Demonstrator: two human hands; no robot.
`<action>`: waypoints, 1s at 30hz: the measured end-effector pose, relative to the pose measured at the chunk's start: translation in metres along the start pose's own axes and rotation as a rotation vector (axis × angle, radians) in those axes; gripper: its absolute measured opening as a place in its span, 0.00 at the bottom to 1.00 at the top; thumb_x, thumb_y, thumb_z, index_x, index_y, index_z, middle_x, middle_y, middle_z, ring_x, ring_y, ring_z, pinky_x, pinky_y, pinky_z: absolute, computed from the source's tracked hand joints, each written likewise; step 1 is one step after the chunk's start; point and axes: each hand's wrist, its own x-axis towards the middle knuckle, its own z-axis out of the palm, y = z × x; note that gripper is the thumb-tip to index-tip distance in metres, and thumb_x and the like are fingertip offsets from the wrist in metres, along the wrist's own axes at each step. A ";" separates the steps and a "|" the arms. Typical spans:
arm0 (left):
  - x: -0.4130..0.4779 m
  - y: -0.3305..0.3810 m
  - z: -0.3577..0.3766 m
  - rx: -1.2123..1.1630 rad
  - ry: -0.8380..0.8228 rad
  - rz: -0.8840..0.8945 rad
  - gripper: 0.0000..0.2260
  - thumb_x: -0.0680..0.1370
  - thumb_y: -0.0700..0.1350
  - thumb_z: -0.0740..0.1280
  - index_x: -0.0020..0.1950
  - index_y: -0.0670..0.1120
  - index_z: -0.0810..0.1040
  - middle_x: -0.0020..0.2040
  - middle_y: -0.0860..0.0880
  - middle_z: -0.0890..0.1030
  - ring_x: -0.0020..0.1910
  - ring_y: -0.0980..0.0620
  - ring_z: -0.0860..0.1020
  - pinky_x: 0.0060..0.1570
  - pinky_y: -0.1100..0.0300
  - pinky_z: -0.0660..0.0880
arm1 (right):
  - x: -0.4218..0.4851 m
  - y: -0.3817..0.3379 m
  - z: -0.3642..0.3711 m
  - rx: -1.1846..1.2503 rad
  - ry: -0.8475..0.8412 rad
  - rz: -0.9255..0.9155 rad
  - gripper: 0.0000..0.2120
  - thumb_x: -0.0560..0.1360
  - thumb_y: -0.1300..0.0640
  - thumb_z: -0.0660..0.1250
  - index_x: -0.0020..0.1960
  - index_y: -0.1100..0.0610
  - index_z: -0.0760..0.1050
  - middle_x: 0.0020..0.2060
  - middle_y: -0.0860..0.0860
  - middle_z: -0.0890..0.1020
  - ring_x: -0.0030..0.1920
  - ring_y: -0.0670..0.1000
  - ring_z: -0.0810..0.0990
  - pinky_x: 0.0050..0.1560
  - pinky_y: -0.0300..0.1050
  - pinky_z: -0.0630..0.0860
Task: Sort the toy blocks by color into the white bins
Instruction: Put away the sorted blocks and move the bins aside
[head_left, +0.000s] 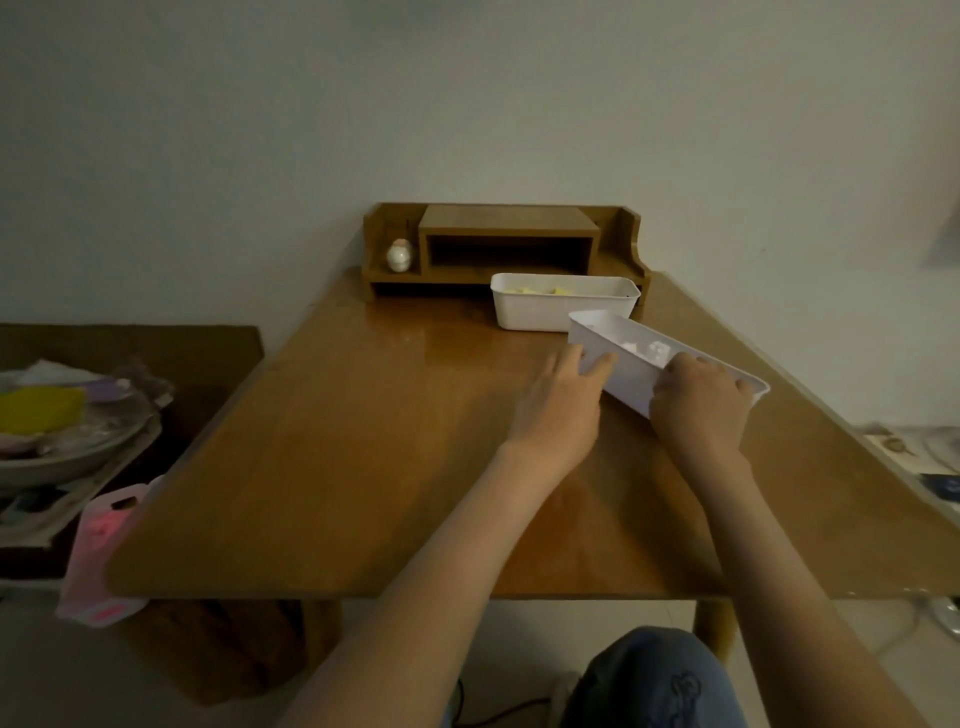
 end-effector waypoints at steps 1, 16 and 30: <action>-0.001 -0.001 -0.001 0.041 0.053 0.021 0.24 0.81 0.39 0.58 0.76 0.51 0.57 0.73 0.43 0.59 0.71 0.44 0.60 0.63 0.53 0.66 | -0.004 -0.005 -0.001 0.017 0.005 -0.016 0.03 0.74 0.62 0.61 0.42 0.60 0.70 0.43 0.59 0.77 0.49 0.60 0.74 0.54 0.53 0.65; -0.083 -0.124 -0.074 0.380 0.149 -0.244 0.11 0.81 0.45 0.58 0.63 0.49 0.73 0.59 0.47 0.76 0.60 0.46 0.70 0.57 0.52 0.61 | -0.079 -0.166 0.008 0.334 -0.119 -0.584 0.06 0.75 0.63 0.62 0.43 0.53 0.69 0.41 0.47 0.72 0.48 0.51 0.71 0.48 0.43 0.58; -0.265 -0.281 -0.169 0.654 0.278 -0.716 0.09 0.76 0.50 0.67 0.54 0.50 0.78 0.50 0.49 0.80 0.52 0.47 0.76 0.53 0.52 0.67 | -0.231 -0.394 0.021 0.586 -0.125 -0.894 0.10 0.74 0.62 0.62 0.51 0.55 0.78 0.54 0.53 0.78 0.60 0.59 0.69 0.59 0.52 0.54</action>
